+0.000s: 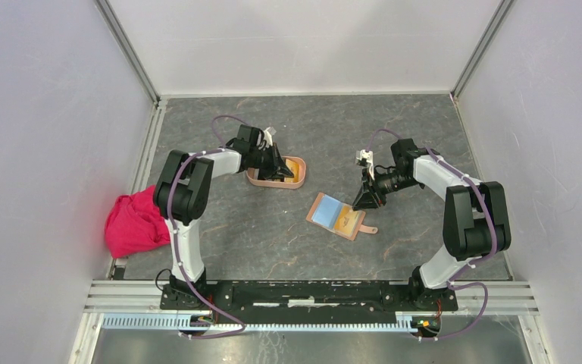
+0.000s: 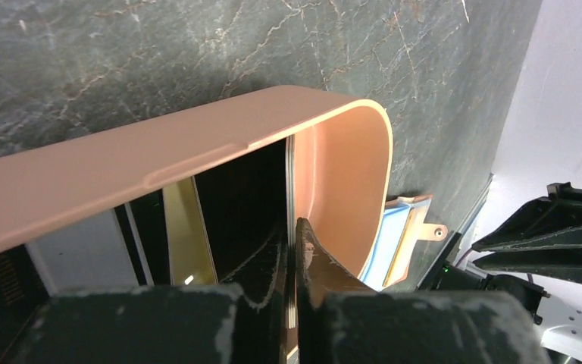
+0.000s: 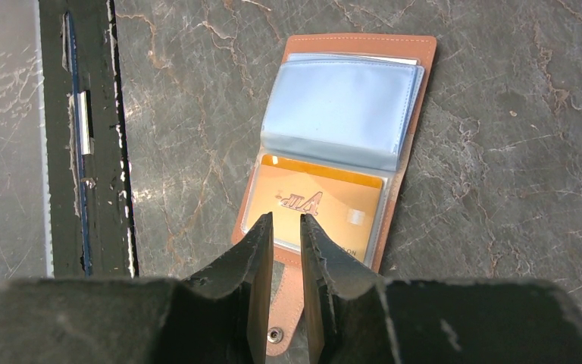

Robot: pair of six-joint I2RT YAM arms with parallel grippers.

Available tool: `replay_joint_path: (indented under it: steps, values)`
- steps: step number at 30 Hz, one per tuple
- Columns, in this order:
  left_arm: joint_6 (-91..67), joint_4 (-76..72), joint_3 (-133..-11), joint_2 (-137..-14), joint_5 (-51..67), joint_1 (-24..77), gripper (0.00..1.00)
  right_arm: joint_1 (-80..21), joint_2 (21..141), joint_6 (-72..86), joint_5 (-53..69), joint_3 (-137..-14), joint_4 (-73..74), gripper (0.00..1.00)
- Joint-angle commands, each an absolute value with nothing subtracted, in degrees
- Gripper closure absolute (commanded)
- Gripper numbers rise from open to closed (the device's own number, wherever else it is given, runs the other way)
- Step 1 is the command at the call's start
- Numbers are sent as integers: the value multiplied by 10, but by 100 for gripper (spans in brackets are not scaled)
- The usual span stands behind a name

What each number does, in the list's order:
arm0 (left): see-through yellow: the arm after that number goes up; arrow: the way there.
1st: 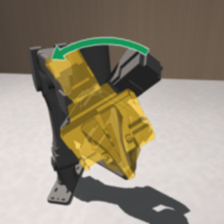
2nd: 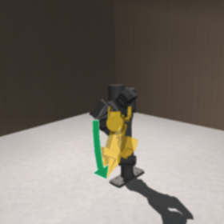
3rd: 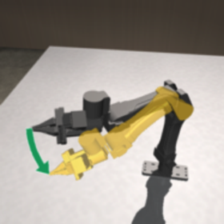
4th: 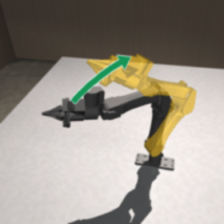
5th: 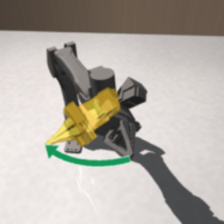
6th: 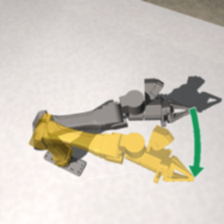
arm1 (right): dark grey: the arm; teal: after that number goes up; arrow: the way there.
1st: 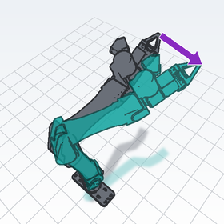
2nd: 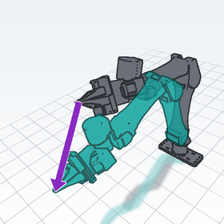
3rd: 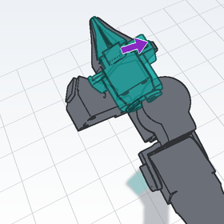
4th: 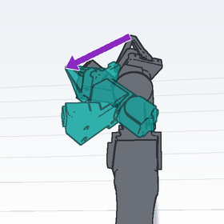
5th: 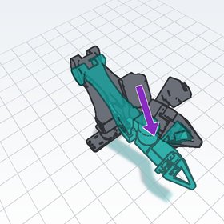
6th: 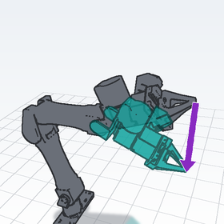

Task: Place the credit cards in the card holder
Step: Pick up the credit card from the storage box.

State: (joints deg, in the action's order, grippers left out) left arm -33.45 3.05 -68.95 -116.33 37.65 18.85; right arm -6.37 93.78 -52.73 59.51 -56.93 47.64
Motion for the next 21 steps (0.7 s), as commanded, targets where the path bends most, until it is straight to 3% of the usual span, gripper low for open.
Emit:
replay_joint_path:
  steps: [1,11,14,21]
  values:
    - [-299,48,-702,-1130,348,189,98,-66,920,-543,610,-578,484,75]
    - [-266,9,-673,-1068,345,185,97,-66,913,-549,612,-576,484,75]
    - [-252,6,-669,-1059,347,185,92,-65,910,-547,611,-574,480,75]
    - [-216,157,-728,-1072,252,191,89,-65,912,-545,611,-575,478,75]
